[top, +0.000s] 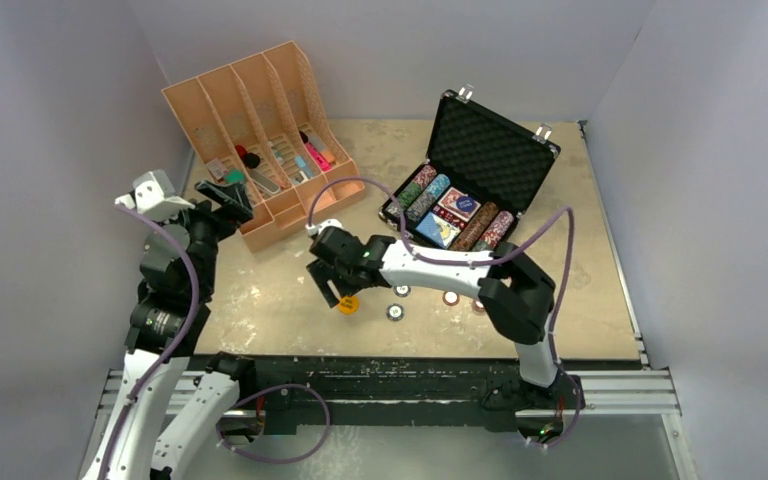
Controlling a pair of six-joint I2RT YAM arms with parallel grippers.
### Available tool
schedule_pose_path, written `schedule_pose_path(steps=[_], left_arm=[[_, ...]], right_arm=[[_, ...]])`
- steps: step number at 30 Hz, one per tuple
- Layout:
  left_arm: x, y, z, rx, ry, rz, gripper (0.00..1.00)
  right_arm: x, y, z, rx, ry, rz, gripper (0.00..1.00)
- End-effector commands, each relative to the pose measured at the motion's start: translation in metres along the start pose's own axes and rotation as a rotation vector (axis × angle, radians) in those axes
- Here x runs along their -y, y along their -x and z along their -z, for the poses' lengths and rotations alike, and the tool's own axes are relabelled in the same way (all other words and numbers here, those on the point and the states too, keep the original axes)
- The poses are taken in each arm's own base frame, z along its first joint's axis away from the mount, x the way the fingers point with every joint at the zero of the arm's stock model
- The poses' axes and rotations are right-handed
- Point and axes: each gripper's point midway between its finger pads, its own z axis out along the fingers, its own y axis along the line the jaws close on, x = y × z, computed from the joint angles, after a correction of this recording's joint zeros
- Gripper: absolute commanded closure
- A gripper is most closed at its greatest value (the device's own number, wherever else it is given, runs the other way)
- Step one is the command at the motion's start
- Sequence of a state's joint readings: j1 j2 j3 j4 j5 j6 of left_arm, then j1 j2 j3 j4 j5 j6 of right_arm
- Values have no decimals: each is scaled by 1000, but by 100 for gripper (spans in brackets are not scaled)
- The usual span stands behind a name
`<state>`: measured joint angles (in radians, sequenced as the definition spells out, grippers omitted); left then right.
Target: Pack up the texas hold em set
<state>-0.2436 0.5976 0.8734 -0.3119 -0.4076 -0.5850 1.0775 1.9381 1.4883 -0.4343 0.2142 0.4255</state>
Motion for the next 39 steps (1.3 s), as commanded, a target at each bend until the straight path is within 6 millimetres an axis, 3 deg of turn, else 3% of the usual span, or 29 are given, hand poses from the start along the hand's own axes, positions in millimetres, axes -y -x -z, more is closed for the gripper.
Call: schedule_pose_path(steps=[1,5,17,28,32,39], left_arm=[[36,36,11,15,-127,-47,21],[48,39,15,3,-186,-64,21],[37,34,14,10,-148,-62,21],[34,30,12,4,-138,-64,21],[34,28,12,-1,-138,-67,21],[33,25,10,-8,-133,-66,21]], right_arm=[[-9,-6,3,-54,-7,37,17],[-8,-17,-9,-98,-31,50,16],[-12,-41,-33,-178,-51,82,23],[-14,-71,-44,-280,-36,49,48],[-14,-65,-42,-258,-40,36,50],[-9,-30,-17,-126,-68,-3,48]])
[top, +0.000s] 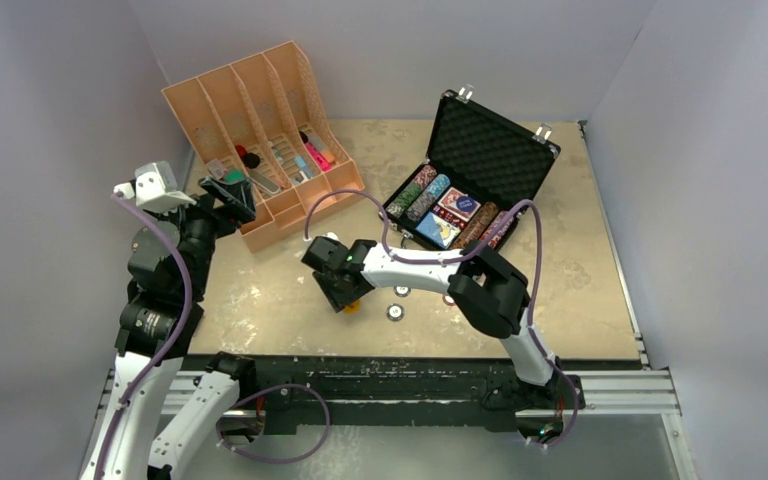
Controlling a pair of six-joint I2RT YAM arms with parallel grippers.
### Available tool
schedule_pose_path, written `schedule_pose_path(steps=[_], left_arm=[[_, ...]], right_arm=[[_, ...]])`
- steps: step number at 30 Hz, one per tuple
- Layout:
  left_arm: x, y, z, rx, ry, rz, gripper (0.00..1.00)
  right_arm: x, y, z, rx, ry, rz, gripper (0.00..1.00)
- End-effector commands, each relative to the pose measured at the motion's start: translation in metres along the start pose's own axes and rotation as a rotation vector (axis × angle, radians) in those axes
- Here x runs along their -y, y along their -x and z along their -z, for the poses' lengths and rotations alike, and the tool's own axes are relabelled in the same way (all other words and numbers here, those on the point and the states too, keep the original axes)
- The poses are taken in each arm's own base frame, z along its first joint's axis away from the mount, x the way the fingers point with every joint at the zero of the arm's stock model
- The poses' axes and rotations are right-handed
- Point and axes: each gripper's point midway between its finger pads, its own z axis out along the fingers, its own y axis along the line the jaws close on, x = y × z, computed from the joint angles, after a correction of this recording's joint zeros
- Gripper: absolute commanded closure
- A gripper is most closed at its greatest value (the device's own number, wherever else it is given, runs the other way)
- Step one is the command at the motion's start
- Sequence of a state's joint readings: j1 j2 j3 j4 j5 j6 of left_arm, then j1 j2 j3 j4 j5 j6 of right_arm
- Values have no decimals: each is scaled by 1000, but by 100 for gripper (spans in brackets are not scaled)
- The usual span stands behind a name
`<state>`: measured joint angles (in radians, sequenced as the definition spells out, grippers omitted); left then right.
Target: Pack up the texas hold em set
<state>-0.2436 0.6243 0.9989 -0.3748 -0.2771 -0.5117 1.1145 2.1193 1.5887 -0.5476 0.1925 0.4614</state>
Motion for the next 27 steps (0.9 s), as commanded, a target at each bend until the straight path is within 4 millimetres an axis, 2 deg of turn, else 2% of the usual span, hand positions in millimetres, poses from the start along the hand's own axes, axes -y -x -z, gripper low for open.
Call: schedule_pose_path(steps=[1,7,11,15,20,24,27], left_arm=[[1,3,-3,22,-3,-6,21],[1,0,-6,14,-5,-1,21],[3,-5,-9,1,-12,3,21],[5,-18,-15,-34,-29,-1,21],[5,-49,-28,-107,-58,-5,20],[7,-65,-35,-145,-68,24,20],[12,-73,-39,-160,-93,54,20]], right_arm=[[7,16,29,75,-25,-50,48],[28,37,57,156,-62,-120,48],[63,47,69,192,-111,-194,47],[116,53,80,224,-154,-304,48],[190,53,95,273,-213,-450,48],[247,48,99,300,-254,-553,48],[275,46,96,302,-280,-588,48]])
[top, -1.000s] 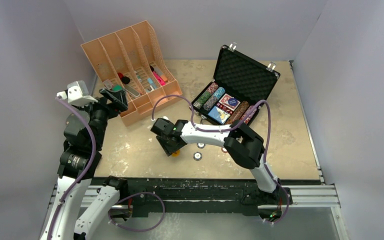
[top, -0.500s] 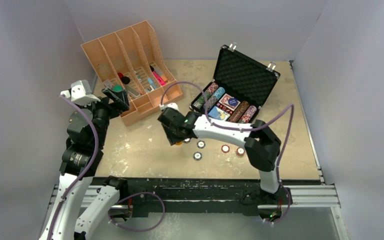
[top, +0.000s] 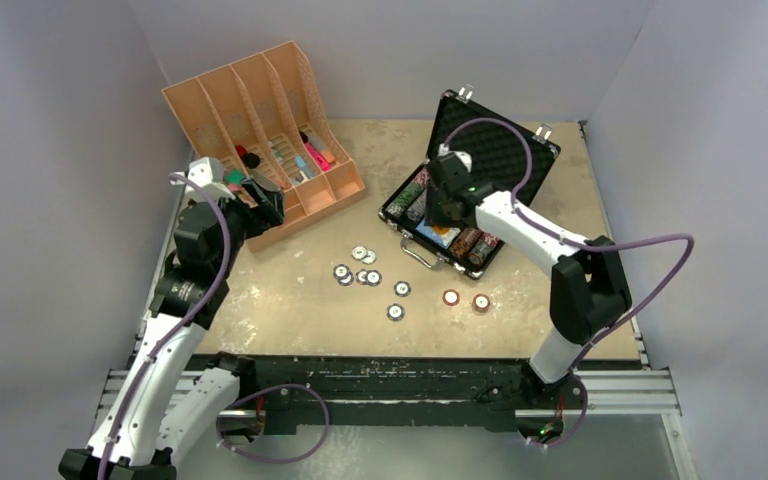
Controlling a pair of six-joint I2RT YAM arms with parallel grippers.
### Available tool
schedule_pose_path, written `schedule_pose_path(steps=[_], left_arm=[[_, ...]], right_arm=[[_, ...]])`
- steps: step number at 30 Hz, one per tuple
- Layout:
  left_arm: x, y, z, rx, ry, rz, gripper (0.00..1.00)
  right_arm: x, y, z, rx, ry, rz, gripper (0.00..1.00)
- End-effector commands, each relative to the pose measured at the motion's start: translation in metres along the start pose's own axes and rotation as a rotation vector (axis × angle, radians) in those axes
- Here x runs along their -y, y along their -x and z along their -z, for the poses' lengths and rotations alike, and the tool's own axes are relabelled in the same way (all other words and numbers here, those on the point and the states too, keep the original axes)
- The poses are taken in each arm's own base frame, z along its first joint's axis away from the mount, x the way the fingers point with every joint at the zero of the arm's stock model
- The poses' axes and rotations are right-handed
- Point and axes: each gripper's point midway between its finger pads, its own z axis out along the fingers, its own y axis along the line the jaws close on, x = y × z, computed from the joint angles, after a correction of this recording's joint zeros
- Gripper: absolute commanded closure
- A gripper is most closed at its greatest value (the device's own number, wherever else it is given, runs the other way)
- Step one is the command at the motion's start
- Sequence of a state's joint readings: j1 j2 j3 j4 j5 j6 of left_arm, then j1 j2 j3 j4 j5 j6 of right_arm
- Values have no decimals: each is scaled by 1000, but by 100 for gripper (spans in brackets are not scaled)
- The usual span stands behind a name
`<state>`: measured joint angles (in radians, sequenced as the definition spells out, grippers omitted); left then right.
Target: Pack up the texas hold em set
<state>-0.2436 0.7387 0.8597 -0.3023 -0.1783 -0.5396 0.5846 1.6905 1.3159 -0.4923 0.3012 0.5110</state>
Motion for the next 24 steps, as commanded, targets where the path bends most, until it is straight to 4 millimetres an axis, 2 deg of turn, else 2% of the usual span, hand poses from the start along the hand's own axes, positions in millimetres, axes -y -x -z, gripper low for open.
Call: schedule_pose_path(steps=[1,6,11,24], left_arm=[[22,7,-5,36,-100,66,20],[25,-4,-13,2,-118,85,21],[22,-8,-16,-6,-108,72,21],[16,-12,-19,-12,-85,56,21]], right_arm=[[23,26,-5,60,-4,-43,48],[37,26,-27,36,-18,-41,48],[33,23,-45,17,0,-23,47],[27,6,-58,-45,33,3,45]])
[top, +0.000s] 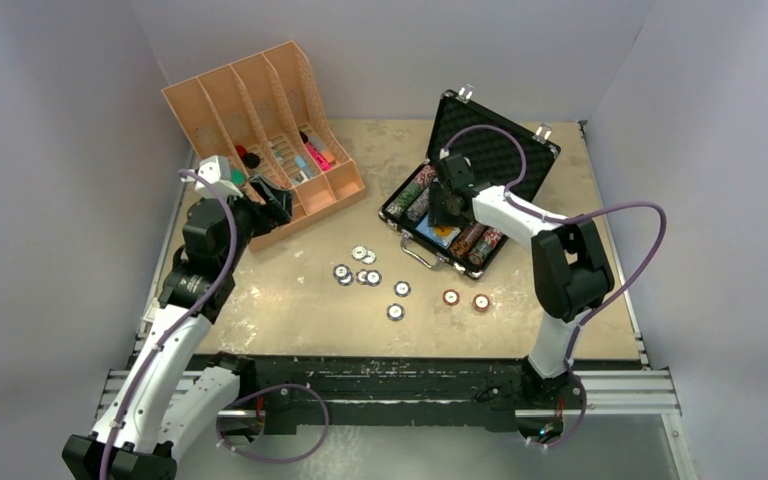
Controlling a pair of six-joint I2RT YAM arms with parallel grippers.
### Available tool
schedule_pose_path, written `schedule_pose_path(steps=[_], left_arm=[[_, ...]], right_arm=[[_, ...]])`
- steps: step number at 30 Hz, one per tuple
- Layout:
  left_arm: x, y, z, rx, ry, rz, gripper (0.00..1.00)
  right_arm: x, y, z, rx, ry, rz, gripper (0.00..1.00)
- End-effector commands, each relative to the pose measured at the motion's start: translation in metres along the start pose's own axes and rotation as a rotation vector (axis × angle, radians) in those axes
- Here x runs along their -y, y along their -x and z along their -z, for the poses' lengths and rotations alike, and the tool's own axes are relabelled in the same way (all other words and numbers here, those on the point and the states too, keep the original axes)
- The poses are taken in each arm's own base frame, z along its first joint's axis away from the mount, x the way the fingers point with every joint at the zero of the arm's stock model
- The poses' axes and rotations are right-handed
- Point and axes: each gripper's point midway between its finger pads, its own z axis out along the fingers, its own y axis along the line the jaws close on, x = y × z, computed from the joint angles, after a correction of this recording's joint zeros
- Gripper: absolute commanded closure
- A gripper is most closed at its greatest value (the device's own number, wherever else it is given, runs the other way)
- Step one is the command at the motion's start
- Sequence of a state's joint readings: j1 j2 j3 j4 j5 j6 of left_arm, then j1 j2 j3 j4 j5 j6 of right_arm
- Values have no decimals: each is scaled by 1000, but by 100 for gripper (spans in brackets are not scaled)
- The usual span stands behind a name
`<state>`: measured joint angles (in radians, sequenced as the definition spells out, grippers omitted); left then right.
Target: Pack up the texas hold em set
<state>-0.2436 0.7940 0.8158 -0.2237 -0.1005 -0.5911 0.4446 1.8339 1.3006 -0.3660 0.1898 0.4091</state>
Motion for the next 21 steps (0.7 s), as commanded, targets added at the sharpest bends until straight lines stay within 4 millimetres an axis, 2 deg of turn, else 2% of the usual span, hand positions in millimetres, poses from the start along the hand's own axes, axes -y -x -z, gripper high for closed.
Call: schedule_pose_path(steps=[1,8,10,17,21], left_arm=[[7,9,-2,44,-29,6,21],[6,9,-2,45,-25,1,21],[5,9,-2,46,-24,0,21],[6,8,-3,39,-27,0,21],[7,7,-2,36,-34,2,21]], right_arm=[[-4,8,4,25,27,11,44],[-4,9,10,15,29,18,35],[0,16,15,37,4,14,32],[-3,36,48,114,35,-5,32],[-1,40,58,149,32,-38,35]])
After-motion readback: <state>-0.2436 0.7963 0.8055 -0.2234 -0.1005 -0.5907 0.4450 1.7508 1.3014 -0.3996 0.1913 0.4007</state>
